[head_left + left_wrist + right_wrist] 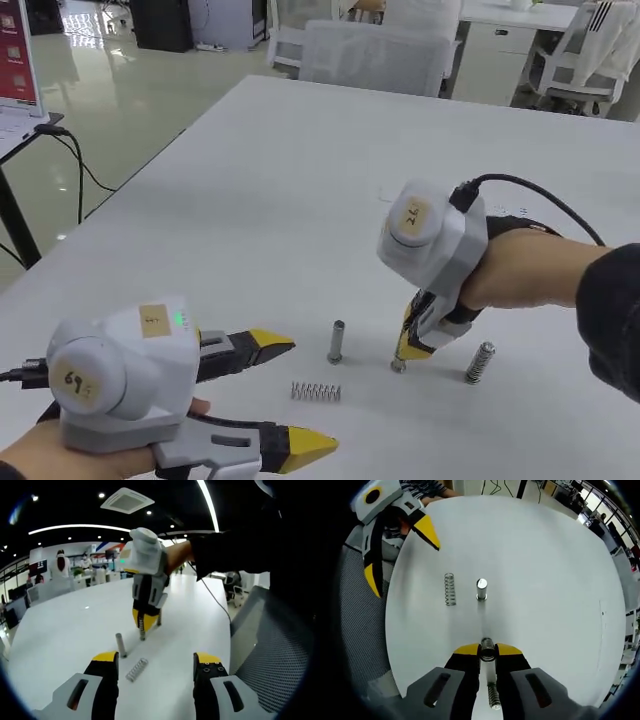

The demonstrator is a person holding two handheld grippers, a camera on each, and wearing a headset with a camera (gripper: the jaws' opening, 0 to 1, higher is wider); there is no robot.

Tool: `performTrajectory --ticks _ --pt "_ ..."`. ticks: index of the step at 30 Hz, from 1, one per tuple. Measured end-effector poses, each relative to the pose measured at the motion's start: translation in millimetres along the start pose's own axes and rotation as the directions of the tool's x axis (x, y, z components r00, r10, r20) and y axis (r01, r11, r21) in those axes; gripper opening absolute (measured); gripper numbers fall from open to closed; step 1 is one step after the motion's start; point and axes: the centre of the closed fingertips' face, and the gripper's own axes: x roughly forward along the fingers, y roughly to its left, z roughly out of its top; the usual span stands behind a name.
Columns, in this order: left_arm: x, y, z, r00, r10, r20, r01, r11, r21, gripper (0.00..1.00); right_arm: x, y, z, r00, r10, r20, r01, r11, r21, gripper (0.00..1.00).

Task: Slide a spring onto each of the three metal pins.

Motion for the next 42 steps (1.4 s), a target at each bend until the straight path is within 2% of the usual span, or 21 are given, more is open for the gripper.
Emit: performTrajectory --ticks 9,13,16,24,32,37,42 --pt "-0.7 1.0 -0.7 1.0 0.004 -0.002 -0.004 1.0 0.0 0.55 10.0 2.7 -5.8 0.9998 0.004 -0.018 -0.004 1.0 0.002 0.09" --pt "-0.7 1.1 -0.6 1.0 0.004 -0.002 -0.004 1.0 0.0 0.55 10.0 2.6 -4.4 1.0 0.008 -0.006 -0.008 1.0 0.015 0.09" --pt "-0.6 1.0 -0.8 1.0 0.005 -0.002 -0.005 1.0 0.0 0.55 8.6 3.6 -3.6 1.0 0.009 -0.001 -0.009 1.0 0.007 0.14" --pt "0.3 0.2 -0.2 1.0 0.001 -0.004 -0.001 1.0 0.005 0.54 -3.0 3.3 1.0 0.9997 -0.009 0.023 0.009 1.0 0.004 0.18" --pt "0.5 -0.4 -1.4 0.9999 -0.001 -0.01 0.001 1.0 0.007 0.54 -17.7 9.9 21.0 0.9974 -0.034 0.063 0.036 0.999 -0.032 0.19" --pt "-0.1 -0.6 -1.4 0.9999 0.0 -0.011 0.0 1.0 0.008 0.54 -18.9 24.0 37.3 0.9956 -0.006 0.093 0.011 0.998 -0.055 0.18" --pt "-1.4 -0.1 -2.4 0.9999 0.003 -0.013 -0.003 1.0 0.008 0.54 -11.9 38.8 46.7 0.9955 0.024 0.092 -0.016 0.996 -0.089 0.15"
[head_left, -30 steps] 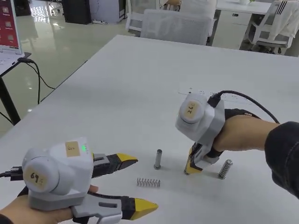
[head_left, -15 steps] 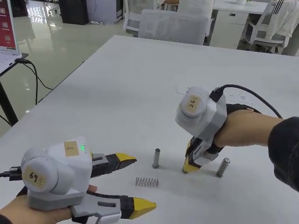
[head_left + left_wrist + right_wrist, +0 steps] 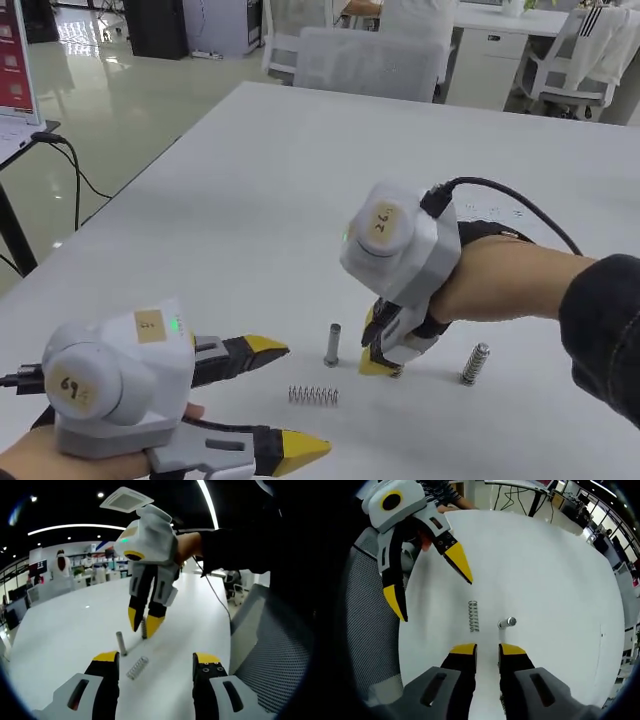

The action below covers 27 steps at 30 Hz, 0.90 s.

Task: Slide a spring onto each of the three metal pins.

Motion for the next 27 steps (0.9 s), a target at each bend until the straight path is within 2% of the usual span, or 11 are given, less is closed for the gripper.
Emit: performTrajectory --ticks 8,27 --pt "-1.6 -0.6 -1.0 1.0 0.003 -0.003 -0.003 1.0 0.0 0.53 15.9 14.9 9.6 0.9993 0.037 0.003 -0.037 0.999 -0.028 0.14" --pt "-4.7 1.2 -3.7 0.9999 0.008 -0.01 -0.008 1.0 -0.001 0.51 50.0 18.2 6.6 0.9984 0.054 -0.016 -0.055 0.998 -0.029 0.1"
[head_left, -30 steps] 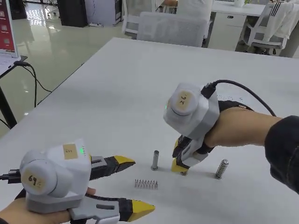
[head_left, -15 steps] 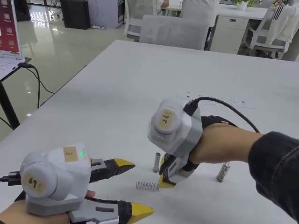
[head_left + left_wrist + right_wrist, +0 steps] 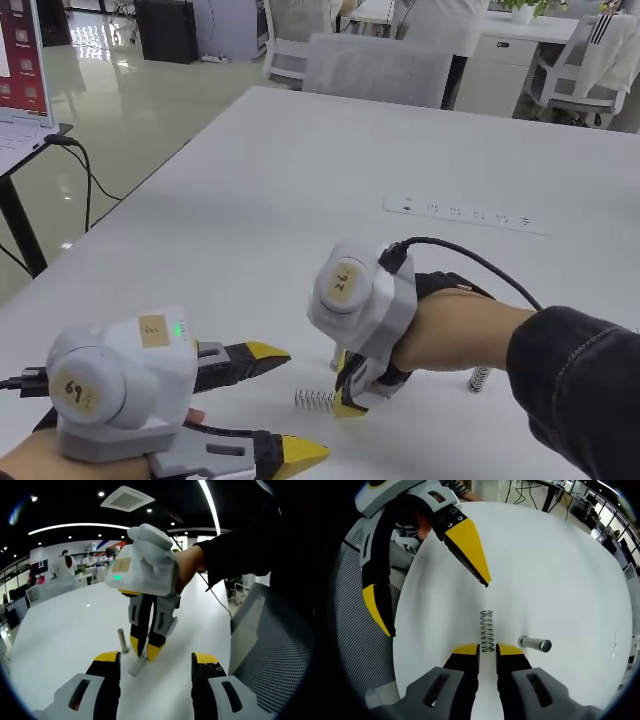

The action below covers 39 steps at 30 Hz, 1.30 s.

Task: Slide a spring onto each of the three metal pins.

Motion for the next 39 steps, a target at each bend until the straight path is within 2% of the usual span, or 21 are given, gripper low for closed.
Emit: performTrajectory --ticks 7,14,20,28,39 --pt "-0.8 1.5 -1.2 1.0 0.003 -0.003 -0.003 1.0 -0.001 0.51 -1.2 1.6 -3.5 0.9998 0.006 -0.017 -0.006 1.0 0.006 0.08" --pt "3.7 -2.0 -1.3 0.9999 -0.011 -0.008 0.011 1.0 0.006 0.49 -23.9 10.9 -5.5 0.9997 0.018 -0.015 -0.018 1.0 0.006 0.08" --pt "9.2 -7.5 4.6 0.9994 -0.033 -0.002 0.033 0.999 0.026 0.46 -50.7 28.2 -6.8 0.9982 0.059 -0.007 -0.059 0.998 -0.002 0.08" --pt "12.5 -18.0 11.0 0.9967 -0.08 0.008 0.08 0.995 0.06 0.32 -73.5 45.2 -7.5 0.9972 0.073 -0.016 -0.074 0.997 -0.037 0.08" --pt "13.2 -26.8 15.3 0.9923 -0.123 0.013 0.121 0.987 0.102 0.13 -79.6 55.0 -4.7 0.9951 0.094 -0.033 -0.096 0.994 -0.06 0.08"
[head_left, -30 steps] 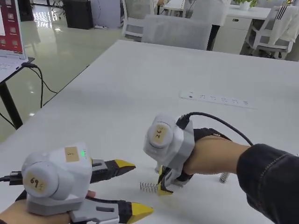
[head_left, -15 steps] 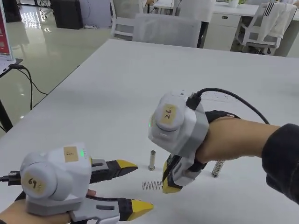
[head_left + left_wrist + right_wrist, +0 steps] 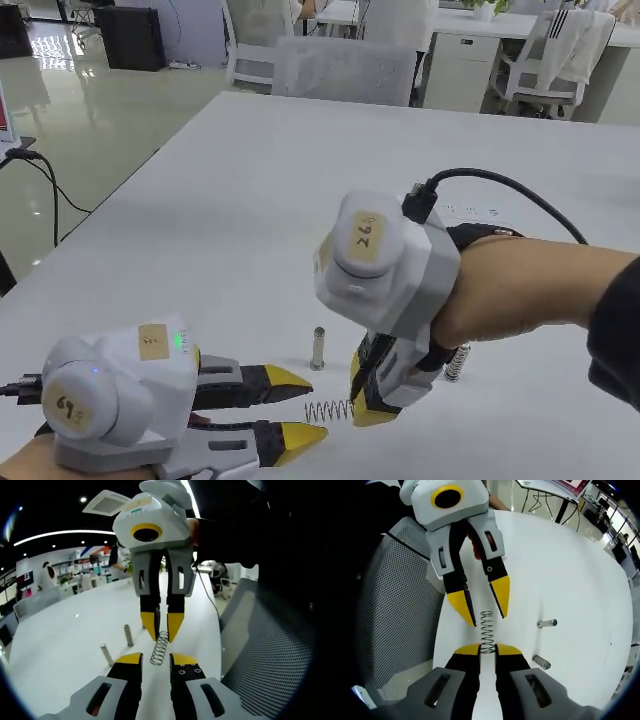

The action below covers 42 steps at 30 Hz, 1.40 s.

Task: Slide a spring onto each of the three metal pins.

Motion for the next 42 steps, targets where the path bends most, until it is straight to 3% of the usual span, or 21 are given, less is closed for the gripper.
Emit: performTrajectory --ticks 8,14,23,37,42 --pt "1.3 -5.7 -1.2 0.9996 -0.025 -0.014 0.025 0.999 0.026 0.04 -3.2 3.7 0.4 0.9999 0.005 -0.015 -0.005 1.0 -0.007 0.08" --pt "1.0 -6.5 -3.0 0.9992 -0.03 -0.027 0.031 0.999 0.036 0.03 -9.0 5.5 4.2 1.0 -0.005 -0.007 0.005 1.0 -0.007 0.08" --pt "0.8 -5.2 -2.2 0.9994 -0.023 -0.026 0.024 0.999 0.035 0.03 -23.1 3.8 18.1 0.9985 -0.044 0.034 0.044 0.999 -0.023 0.08" --pt "0.4 -3.9 1.2 0.9999 -0.014 -0.009 0.014 1.0 0.027 0.02 -34.8 5.2 51.5 0.9886 -0.077 0.129 0.086 0.994 -0.067 0.08" --pt "-0.1 -3.4 1.7 0.9999 -0.011 -0.012 0.011 0.999 0.031 0.02 -33.8 4.7 52.4 0.9882 -0.078 0.132 0.088 0.993 -0.074 0.08"
